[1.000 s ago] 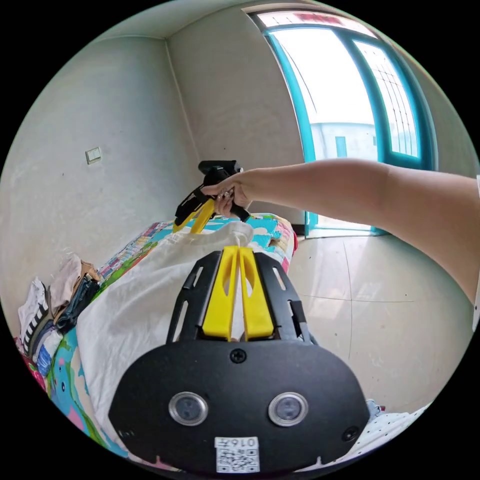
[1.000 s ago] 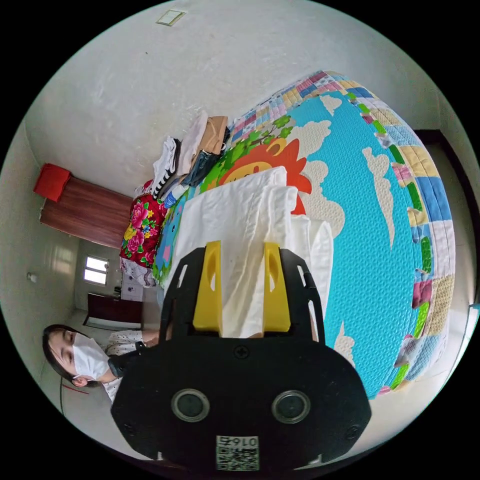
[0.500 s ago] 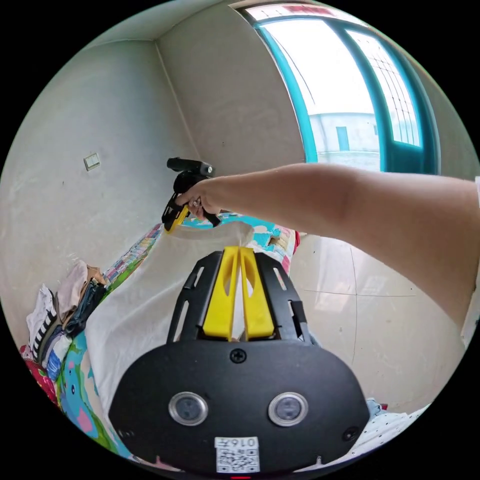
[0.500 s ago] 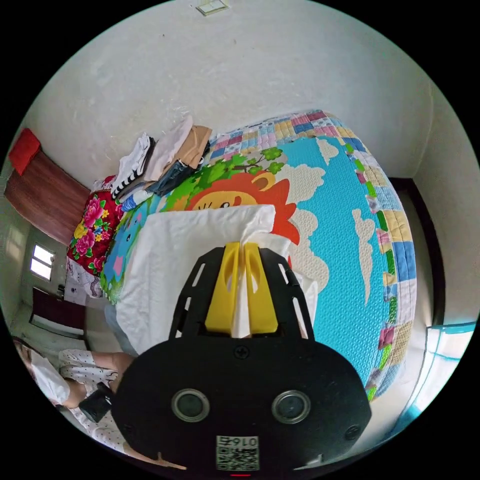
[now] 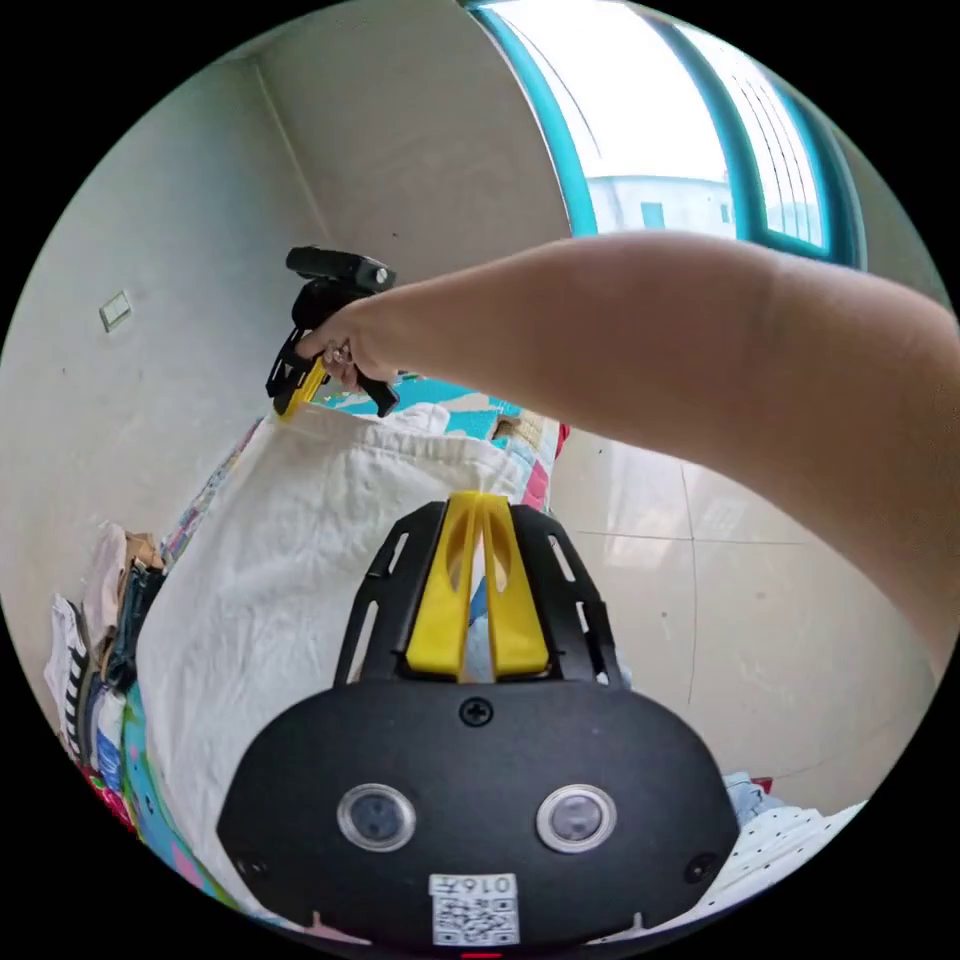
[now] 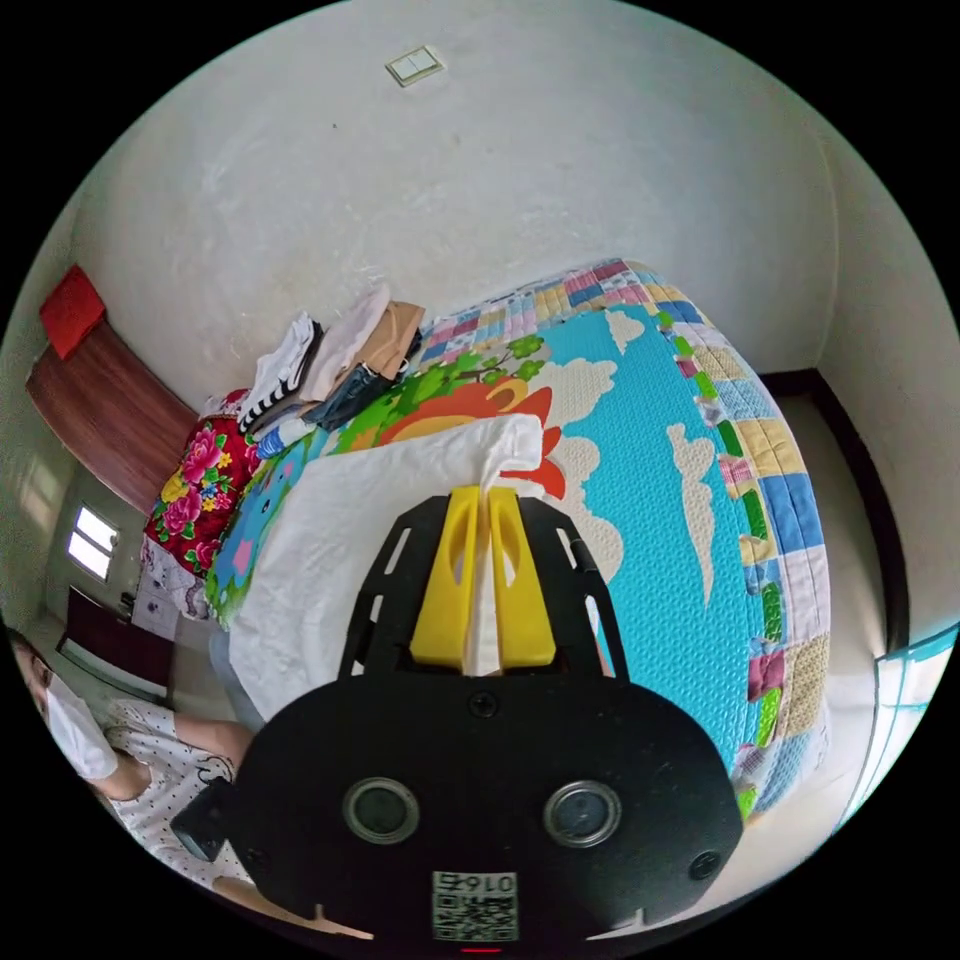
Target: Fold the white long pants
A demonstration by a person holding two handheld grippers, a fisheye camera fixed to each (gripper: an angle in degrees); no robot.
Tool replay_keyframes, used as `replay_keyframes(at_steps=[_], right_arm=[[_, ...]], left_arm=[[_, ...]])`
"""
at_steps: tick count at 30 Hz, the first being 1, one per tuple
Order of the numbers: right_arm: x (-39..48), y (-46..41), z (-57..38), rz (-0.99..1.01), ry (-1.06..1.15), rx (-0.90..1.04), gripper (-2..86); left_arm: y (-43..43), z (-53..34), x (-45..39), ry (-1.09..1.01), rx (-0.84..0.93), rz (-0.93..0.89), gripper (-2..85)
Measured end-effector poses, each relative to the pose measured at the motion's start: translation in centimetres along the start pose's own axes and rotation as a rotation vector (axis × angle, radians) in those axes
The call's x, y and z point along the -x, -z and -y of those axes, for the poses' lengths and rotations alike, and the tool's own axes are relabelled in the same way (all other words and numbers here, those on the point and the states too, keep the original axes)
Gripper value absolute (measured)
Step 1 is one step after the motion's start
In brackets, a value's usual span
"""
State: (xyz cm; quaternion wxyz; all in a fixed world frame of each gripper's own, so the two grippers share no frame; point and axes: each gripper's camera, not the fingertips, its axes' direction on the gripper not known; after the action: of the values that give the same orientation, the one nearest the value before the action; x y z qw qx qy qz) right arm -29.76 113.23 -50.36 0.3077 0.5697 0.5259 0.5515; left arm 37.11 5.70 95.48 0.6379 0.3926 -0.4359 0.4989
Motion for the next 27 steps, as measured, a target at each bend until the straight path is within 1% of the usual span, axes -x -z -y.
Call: replay_keyframes(at_steps=[1,2,3,4,5,7,9,10,11,12,13,15,16,17,18,19,20,21,22,24,27], right_arm=[[-0.4,0.6,-0.1,0.022,-0.015,-0.018,0.6],[-1.0,0.4,-0.2,0.003,-0.044,0.000,0.7],[-1.2,0.1,-0.3,-0.019,-0.051,0.020,0.7],[-1.6,-0.6,-0.4,-0.066,-0.059,0.056,0.8],[-1.9,-0.5,-0.5,-0.062,-0.069,0.043,0.9],[-2.4,0.3,-0.6,-0.018,-0.097,0.004,1.2],[-2.7,1.3,-0.6,-0.033,-0.117,-0.022,1.5],[-2.9,2.3,-0.6,-0.113,-0.135,-0.049,1.5],[-3.0,3.4,-0.7,-0.235,-0.149,-0.069,1.5],[-3.0,4.1,-0.7,-0.297,-0.154,-0.070,1.6],[-2.6,5.3,-0.9,-0.372,-0.126,-0.052,1.8],[-1.5,7.2,-1.8,-0.348,-0.024,-0.013,2.9],[-1.0,8.4,-2.9,-0.283,0.018,0.017,5.0],[-0.8,9.6,-4.3,-0.183,0.036,0.058,7.1],[-0.8,10.1,-5.1,-0.127,0.043,0.078,8.2],[-0.9,11.0,-6.8,-0.020,0.054,0.111,9.9],[-1.0,11.7,-8.7,0.065,0.068,0.134,11.1],[-1.0,12.0,-9.6,0.095,0.070,0.147,11.5],[-1.2,12.5,-11.2,0.137,0.071,0.170,12.3],[-1.5,12.9,-13.1,0.172,0.054,0.183,13.0],[-1.9,12.4,-14.4,0.286,0.025,0.202,13.2]], left_arm=[[0.0,0.2,0.7,0.023,-0.004,-0.027,-0.9],[-0.6,0.3,2.0,0.069,0.005,-0.092,-0.9],[-2.0,0.3,3.2,0.103,0.043,-0.145,-0.9],[-2.8,0.4,3.7,0.112,0.083,-0.155,-0.9],[-3.2,0.7,5.2,0.147,0.119,-0.183,-0.8],[-1.5,0.1,8.0,0.211,0.042,-0.273,-0.8],[0.9,-1.2,11.9,0.307,-0.035,-0.499,-0.3],[1.4,-1.6,12.7,0.316,-0.043,-0.563,-0.1],[2.7,-3.0,14.3,0.324,-0.062,-0.669,0.5],[4.3,-4.9,16.0,0.341,-0.089,-0.727,1.3],[5.2,-6.1,17.0,0.354,-0.107,-0.739,1.2],[9.5,-11.0,21.2,0.396,-0.175,-0.699,1.0],[10.7,-12.2,22.3,0.411,-0.186,-0.670,1.0],[13.1,-14.7,24.7,0.458,-0.198,-0.601,0.8],[15.6,-17.3,27.2,0.517,-0.219,-0.523,0.7],[16.9,-18.5,28.4,0.547,-0.235,-0.483,0.6],[19.5,-21.1,30.8,0.610,-0.268,-0.396,0.5],[22.0,-23.6,33.0,0.679,-0.306,-0.301,0.5],[23.2,-24.7,34.0,0.708,-0.326,-0.254,0.5],[27.2,-28.1,37.4,0.800,-0.363,-0.075,0.7],[29.5,-30.4,40.6,0.872,-0.329,0.089,1.3]])
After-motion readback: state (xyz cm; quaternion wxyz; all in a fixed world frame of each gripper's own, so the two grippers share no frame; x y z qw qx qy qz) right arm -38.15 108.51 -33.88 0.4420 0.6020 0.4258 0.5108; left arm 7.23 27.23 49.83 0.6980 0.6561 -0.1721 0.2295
